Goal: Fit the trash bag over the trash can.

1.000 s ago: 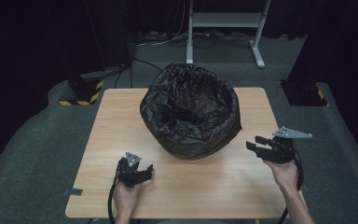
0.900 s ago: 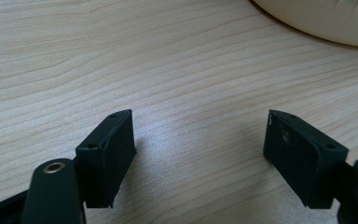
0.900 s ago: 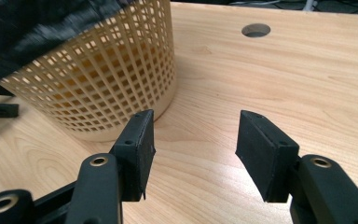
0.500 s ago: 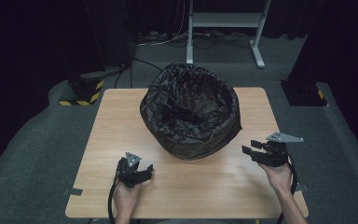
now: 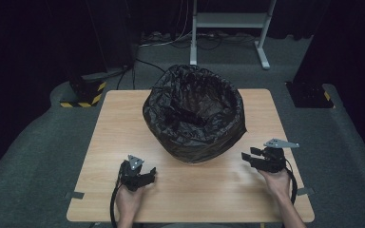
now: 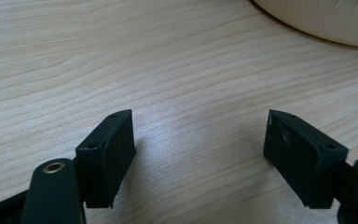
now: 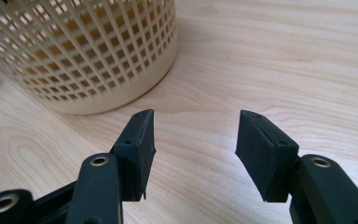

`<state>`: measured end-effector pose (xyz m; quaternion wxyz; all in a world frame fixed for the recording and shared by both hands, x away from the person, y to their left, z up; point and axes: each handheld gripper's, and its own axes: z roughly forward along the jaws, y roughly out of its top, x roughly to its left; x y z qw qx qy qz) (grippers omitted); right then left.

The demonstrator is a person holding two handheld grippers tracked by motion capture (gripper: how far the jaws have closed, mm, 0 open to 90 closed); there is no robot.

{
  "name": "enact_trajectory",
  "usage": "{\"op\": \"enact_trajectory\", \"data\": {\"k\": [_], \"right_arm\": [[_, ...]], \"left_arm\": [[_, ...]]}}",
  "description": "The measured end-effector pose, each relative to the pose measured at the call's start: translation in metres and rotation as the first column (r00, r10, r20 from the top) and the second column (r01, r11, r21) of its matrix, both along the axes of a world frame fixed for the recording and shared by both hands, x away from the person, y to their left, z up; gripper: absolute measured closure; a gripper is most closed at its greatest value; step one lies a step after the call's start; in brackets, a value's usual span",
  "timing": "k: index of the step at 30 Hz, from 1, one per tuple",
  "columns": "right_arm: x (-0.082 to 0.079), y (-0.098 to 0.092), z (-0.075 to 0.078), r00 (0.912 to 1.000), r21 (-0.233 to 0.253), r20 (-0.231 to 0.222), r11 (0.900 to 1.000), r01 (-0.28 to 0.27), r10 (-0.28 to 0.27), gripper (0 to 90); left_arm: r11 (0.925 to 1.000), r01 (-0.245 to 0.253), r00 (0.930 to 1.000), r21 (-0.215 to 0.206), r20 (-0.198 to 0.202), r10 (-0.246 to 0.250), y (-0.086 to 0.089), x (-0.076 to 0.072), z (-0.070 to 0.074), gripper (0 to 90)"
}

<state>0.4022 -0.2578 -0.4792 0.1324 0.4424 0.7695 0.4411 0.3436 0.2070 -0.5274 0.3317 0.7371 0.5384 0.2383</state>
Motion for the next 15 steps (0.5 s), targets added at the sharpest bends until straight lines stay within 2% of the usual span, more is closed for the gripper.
{"op": "enact_trajectory", "data": {"k": [8, 13, 15], "right_arm": [[0.001, 0.006, -0.011, 0.9998, -0.018, -0.019, 1.000, -0.007, 0.007, 46.4], [0.001, 0.014, -0.020, 0.9992, -0.069, -0.028, 0.997, -0.029, 0.027, 46.6], [0.002, 0.015, -0.023, 0.9991, -0.068, -0.033, 0.997, -0.029, 0.026, 46.6]], "left_arm": [[1.0000, 0.000, 1.0000, 0.000, -0.001, 0.000, 0.000, 0.000, 0.000, 24.8], [1.0000, -0.001, 1.0000, 0.000, -0.001, 0.001, 0.000, 0.000, 0.000, 24.8], [1.0000, -0.001, 1.0000, 0.000, -0.001, 0.001, 0.000, 0.000, 0.000, 24.8]]}}
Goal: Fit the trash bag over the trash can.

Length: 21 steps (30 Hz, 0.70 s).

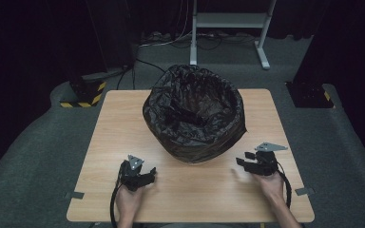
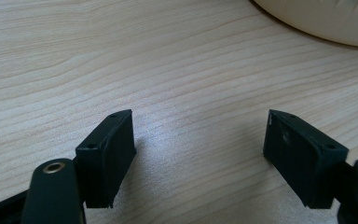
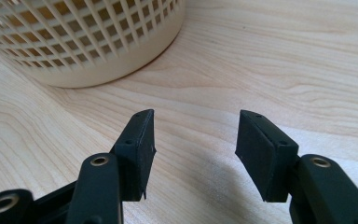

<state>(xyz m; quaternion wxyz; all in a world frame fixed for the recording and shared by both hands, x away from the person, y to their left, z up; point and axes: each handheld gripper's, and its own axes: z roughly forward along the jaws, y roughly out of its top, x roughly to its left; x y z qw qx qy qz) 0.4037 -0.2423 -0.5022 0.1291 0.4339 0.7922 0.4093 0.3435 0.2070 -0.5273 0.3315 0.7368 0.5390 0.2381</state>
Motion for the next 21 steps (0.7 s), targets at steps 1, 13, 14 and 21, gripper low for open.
{"op": "enact_trajectory", "data": {"k": [1, 13, 14, 21], "right_arm": [[0.000, 0.000, 0.000, 1.0000, 0.000, 0.000, 1.000, 0.000, 0.000, 46.6], [0.005, 0.013, -0.009, 1.0000, -0.021, -0.003, 1.000, -0.005, 0.005, 46.3], [0.005, 0.013, -0.009, 1.0000, -0.021, -0.003, 1.000, -0.005, 0.005, 46.3], [0.008, 0.016, -0.014, 1.0000, -0.040, 0.000, 0.999, -0.002, 0.002, 46.0]], "left_arm": [[1.0000, 0.000, 1.0000, 0.000, 0.000, 0.000, 0.000, 0.000, 0.000, 24.8], [1.0000, 0.000, 1.0000, 0.000, 0.000, 0.000, 0.000, 0.000, 0.000, 24.7], [1.0000, 0.000, 1.0000, 0.000, 0.000, 0.000, 0.000, 0.000, 0.000, 24.8], [1.0000, 0.000, 1.0000, 0.000, 0.000, 0.000, 0.000, 0.000, 0.000, 24.7]]}}
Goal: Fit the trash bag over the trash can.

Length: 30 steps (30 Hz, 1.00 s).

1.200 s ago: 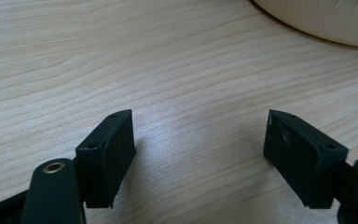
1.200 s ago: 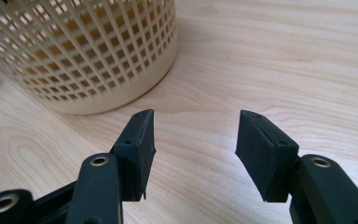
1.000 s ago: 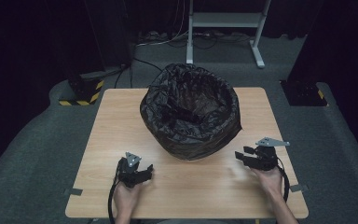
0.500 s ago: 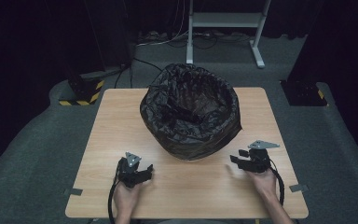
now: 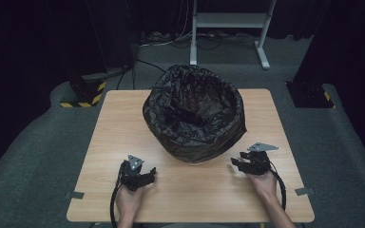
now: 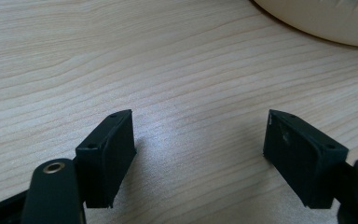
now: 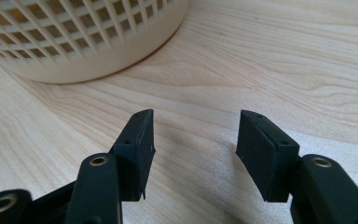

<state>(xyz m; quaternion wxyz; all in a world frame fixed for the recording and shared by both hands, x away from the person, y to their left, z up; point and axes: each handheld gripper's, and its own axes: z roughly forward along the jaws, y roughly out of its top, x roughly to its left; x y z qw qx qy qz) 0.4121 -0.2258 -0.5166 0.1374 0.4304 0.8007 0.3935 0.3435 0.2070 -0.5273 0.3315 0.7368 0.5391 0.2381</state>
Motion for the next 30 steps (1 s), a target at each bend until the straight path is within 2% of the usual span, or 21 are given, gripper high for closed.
{"op": "enact_trajectory", "data": {"k": [7, 13, 14, 15, 21, 30], "right_arm": [[0.0011, 0.0011, -0.0044, 1.0000, -0.009, 0.004, 1.000, 0.009, -0.009, 44.9], [0.0007, 0.0032, -0.0060, 0.9993, -0.035, 0.032, 0.999, 0.018, -0.017, 42.6], [-0.0008, 0.0065, -0.0064, 0.9978, -0.097, 0.064, 0.995, 0.024, -0.018, 41.0], [-0.0013, 0.0079, -0.0066, 0.9969, -0.115, 0.078, 0.993, 0.023, -0.014, 40.4], [0.0000, 0.0069, -0.0067, 0.9967, -0.115, 0.070, 0.992, 0.050, -0.042, 35.1], [-0.0009, 0.0073, -0.0068, 0.9965, -0.115, 0.069, 0.992, 0.055, -0.047, 33.8]], "left_arm": [[1.0000, -0.001, 1.0000, 0.000, 0.000, 0.001, 0.0000, -0.0001, 0.0000, 24.7], [1.0000, -0.001, 1.0000, 0.000, 0.001, 0.001, -0.0001, -0.0001, -0.0001, 24.7], [1.0000, -0.002, 1.0000, 0.001, 0.001, 0.002, -0.0001, -0.0002, -0.0001, 24.7], [1.0000, -0.001, 1.0000, 0.001, 0.000, 0.001, 0.0000, -0.0004, 0.0000, 24.8], [1.0000, -0.002, 1.0000, 0.001, -0.001, 0.002, 0.0000, -0.0005, 0.0000, 24.7], [1.0000, -0.004, 1.0000, 0.001, 0.001, 0.004, -0.0001, -0.0004, -0.0002, 24.4]]}}
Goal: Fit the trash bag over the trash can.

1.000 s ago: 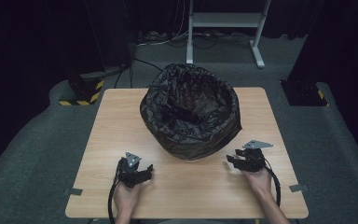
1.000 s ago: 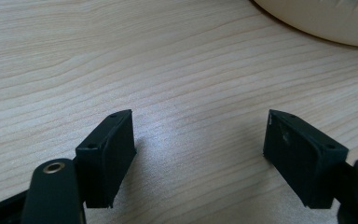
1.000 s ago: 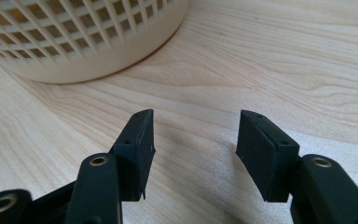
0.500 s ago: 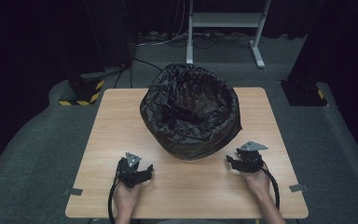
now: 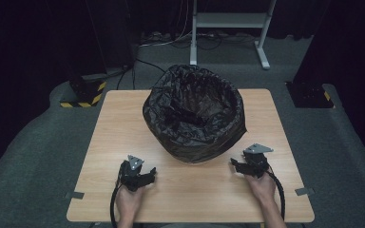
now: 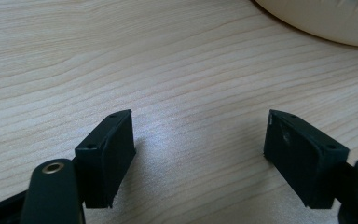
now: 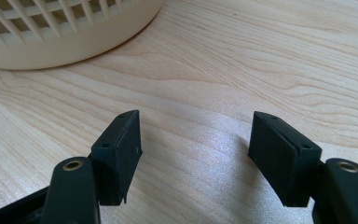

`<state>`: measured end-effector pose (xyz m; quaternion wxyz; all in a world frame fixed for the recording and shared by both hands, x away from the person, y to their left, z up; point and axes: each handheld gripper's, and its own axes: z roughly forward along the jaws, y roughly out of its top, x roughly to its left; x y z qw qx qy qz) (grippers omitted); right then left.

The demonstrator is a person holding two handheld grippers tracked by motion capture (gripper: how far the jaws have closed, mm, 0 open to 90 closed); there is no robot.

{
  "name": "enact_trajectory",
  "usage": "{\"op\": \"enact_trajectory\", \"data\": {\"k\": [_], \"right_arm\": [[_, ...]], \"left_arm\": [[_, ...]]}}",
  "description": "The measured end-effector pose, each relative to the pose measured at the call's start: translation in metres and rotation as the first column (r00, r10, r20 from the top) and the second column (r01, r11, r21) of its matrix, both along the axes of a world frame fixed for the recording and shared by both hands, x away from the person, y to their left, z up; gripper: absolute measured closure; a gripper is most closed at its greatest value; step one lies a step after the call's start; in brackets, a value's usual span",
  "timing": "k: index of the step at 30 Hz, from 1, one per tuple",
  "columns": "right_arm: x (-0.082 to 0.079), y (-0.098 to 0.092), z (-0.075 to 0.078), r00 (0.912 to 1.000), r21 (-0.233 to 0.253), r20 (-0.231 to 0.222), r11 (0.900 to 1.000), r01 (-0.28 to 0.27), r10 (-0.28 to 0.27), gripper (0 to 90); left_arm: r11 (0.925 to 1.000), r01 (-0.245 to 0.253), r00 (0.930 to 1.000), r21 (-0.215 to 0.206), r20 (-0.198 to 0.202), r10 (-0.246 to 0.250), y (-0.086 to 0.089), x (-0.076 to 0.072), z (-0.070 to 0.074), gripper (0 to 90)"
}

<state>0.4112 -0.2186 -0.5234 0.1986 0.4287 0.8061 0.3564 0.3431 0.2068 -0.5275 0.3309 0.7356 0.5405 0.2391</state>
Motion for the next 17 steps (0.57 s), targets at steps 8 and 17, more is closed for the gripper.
{"op": "enact_trajectory", "data": {"k": [8, 17], "right_arm": [[0.0001, -0.0002, -0.0001, 1.0000, -0.001, -0.001, 1.000, -0.003, 0.003, 33.1], [0.0000, -0.0002, -0.0001, 1.0000, 0.000, -0.002, 1.000, -0.002, 0.002, 32.9]], "left_arm": [[1.0000, 0.000, 1.0000, -0.001, 0.000, 0.000, 0.0000, 0.0000, 0.0000, 24.4], [1.0000, 0.000, 1.0000, -0.001, -0.002, 0.000, 0.0001, 0.0001, 0.0001, 24.4]]}}
